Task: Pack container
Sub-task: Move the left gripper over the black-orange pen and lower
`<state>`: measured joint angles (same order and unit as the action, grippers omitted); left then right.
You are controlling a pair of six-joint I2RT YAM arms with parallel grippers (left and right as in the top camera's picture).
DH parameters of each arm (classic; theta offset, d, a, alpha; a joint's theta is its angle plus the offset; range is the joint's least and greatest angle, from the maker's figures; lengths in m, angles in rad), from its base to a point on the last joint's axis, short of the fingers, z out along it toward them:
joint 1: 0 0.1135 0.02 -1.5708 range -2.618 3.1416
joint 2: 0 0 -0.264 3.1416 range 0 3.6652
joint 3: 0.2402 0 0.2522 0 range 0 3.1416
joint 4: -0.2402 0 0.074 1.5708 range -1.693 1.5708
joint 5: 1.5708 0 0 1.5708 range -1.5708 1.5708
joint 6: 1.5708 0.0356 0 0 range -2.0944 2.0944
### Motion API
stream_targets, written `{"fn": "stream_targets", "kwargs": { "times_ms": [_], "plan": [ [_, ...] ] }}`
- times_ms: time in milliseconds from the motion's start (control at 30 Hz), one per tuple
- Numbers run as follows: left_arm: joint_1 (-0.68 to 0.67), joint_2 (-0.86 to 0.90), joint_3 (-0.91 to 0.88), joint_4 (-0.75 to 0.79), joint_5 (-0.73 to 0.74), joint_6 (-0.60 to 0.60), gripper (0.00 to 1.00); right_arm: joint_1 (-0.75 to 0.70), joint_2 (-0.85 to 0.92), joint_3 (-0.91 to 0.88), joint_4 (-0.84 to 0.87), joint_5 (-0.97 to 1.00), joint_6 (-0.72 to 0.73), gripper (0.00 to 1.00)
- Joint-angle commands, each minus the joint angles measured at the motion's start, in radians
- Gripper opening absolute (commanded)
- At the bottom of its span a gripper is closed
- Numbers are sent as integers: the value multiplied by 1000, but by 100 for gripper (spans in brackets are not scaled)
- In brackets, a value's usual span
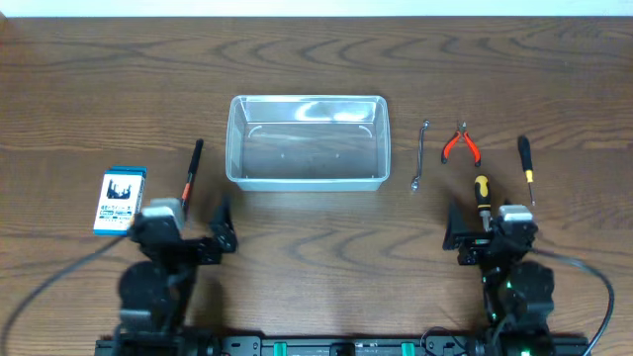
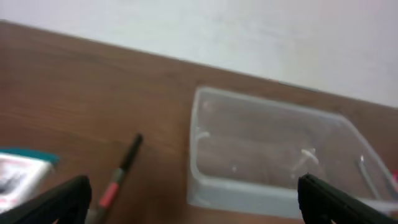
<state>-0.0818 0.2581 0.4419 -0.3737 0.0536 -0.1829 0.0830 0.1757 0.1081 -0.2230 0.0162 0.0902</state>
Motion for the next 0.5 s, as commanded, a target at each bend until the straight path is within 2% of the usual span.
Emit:
{"fn": "stream_targets", "kwargs": {
  "times_ms": [0,167,300,367,467],
  "plan": [
    [-2,197,261,-115,-90,53,98,7,118,161,-52,16,-7,99],
    [22,492,586,-393,-91,59,98,0,369,394,-232,63,-27,99],
    [57,713,839,-720,-92,72,98,-5,576,607,-393,62,-16,99],
    [77,789,908,-824,-92,78,98,-5,653,697,-463,63,-16,99],
    [101,867,930,-883,-94,87,98,-5,752,814,-550,62,-4,99]
  ]
}}
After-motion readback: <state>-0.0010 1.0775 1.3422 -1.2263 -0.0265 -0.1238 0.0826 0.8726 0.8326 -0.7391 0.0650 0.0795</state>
